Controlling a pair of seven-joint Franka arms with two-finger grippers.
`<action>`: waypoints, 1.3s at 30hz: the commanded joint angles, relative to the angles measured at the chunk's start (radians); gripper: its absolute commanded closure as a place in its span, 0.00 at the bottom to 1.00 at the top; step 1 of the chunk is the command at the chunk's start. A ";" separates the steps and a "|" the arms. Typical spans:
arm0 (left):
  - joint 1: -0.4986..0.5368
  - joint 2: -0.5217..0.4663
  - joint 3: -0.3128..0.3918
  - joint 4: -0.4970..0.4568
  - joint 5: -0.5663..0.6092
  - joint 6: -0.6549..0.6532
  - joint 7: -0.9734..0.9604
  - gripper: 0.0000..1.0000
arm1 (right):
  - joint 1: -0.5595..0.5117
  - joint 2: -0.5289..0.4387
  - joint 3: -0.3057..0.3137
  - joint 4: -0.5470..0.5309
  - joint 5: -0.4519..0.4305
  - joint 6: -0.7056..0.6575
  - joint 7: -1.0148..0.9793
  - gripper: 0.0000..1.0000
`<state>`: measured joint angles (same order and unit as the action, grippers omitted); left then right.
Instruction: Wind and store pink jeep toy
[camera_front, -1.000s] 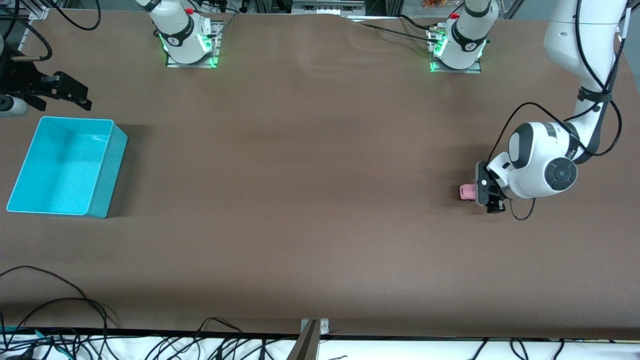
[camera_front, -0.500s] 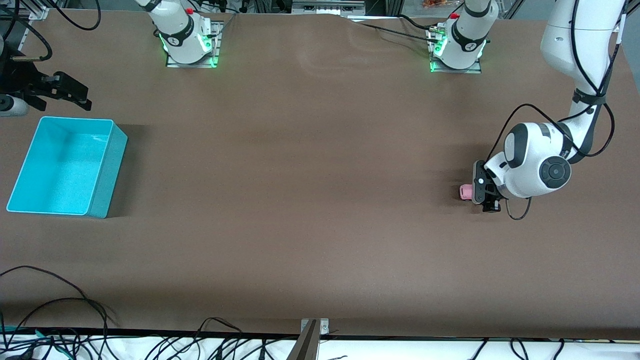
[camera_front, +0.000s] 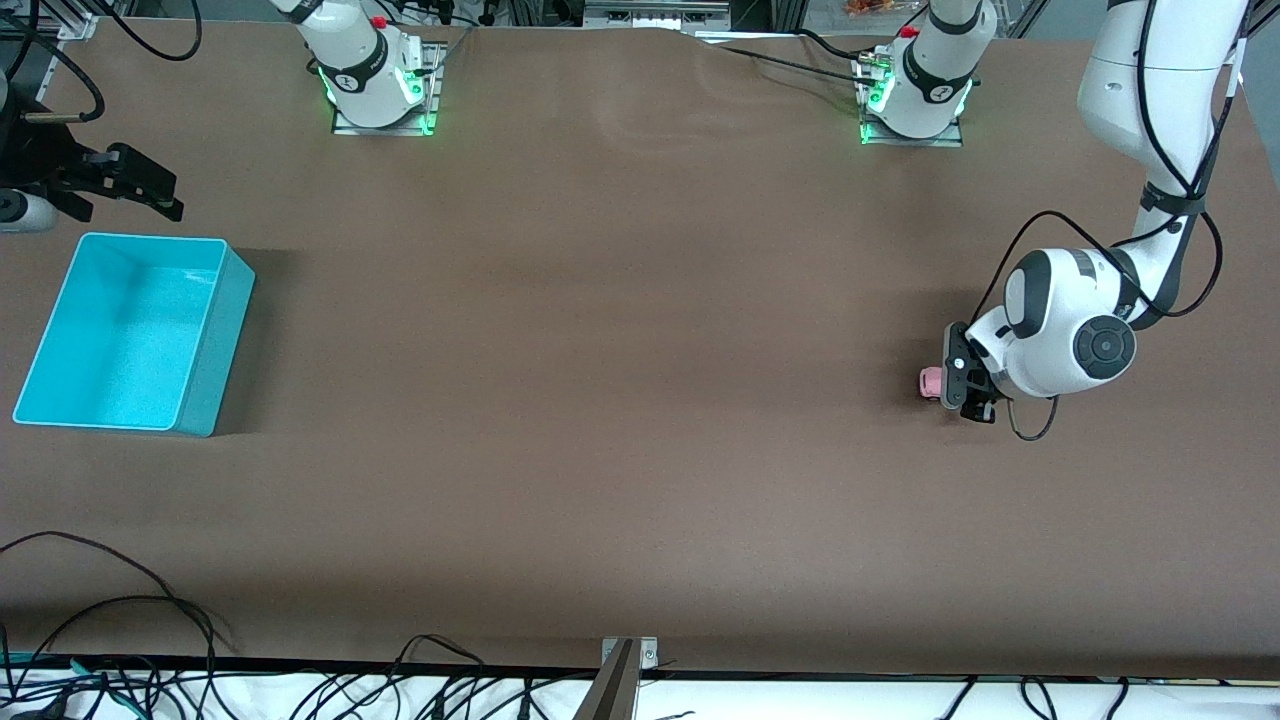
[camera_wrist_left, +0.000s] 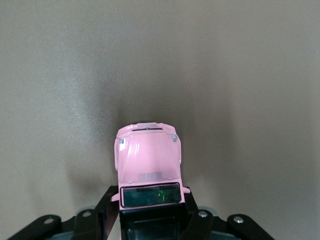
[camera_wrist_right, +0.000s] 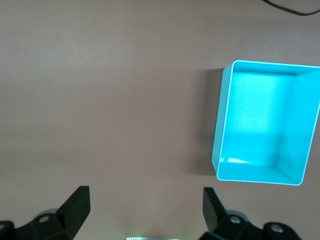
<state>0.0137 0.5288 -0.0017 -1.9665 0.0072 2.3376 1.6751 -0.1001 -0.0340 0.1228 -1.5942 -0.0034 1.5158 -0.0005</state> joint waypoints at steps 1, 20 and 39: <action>-0.003 -0.006 0.003 -0.008 -0.013 0.014 0.026 0.82 | 0.000 0.009 0.001 0.025 0.006 -0.009 0.013 0.00; 0.040 0.027 0.005 -0.006 -0.013 0.000 0.029 0.87 | 0.002 0.009 0.001 0.025 0.006 -0.009 0.013 0.00; 0.176 0.077 0.012 0.023 -0.012 0.002 0.169 0.86 | 0.002 0.009 0.001 0.025 0.006 -0.009 0.013 0.00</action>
<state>0.1536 0.5399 0.0053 -1.9525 0.0072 2.3381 1.7721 -0.1001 -0.0340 0.1228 -1.5942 -0.0034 1.5158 -0.0004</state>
